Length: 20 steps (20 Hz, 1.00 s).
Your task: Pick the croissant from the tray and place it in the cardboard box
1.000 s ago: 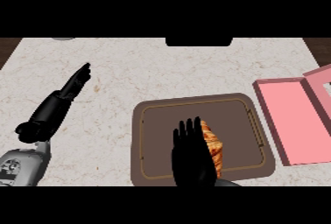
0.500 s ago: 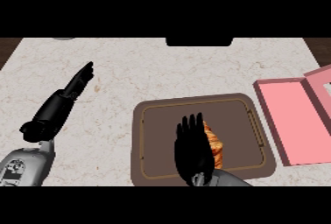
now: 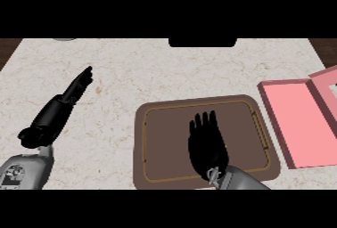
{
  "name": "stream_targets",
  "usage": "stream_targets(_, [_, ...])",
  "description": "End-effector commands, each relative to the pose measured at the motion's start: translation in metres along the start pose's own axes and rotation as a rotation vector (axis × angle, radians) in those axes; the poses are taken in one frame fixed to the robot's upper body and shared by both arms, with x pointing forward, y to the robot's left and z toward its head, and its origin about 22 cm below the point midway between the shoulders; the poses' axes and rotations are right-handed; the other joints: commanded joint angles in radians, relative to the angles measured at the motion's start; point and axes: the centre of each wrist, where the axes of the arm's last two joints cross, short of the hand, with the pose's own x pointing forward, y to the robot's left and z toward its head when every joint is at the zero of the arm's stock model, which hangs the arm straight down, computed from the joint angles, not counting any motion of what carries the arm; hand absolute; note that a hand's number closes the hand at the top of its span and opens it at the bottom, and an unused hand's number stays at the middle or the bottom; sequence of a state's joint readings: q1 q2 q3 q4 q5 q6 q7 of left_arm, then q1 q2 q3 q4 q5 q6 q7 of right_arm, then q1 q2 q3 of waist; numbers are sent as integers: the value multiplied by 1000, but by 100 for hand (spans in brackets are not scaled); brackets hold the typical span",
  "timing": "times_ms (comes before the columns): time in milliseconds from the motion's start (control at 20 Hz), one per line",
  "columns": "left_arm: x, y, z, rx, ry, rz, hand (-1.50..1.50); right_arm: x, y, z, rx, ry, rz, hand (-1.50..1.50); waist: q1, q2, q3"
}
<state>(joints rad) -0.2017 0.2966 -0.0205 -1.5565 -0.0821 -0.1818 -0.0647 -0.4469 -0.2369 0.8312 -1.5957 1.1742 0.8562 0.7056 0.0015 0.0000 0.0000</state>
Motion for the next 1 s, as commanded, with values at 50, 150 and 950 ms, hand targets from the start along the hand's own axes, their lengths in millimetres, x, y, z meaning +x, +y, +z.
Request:
stream_targets(50, [-11, 4, -6, -8, 6, -12, 0, 4, 3, -2, 23, -42, -12, -150, -2, 0, 0])
stream_targets(150, [-3, -9, -9, -12, -2, -2, 0, -2, 6, -12, 6, -108, 35, 150, 1, 1, 0])
stream_targets(950, [-8, 2, 3, -7, -9, -1, 0, -44, -22, -44, -332, 19, -364, 150, 7, 15, 2])
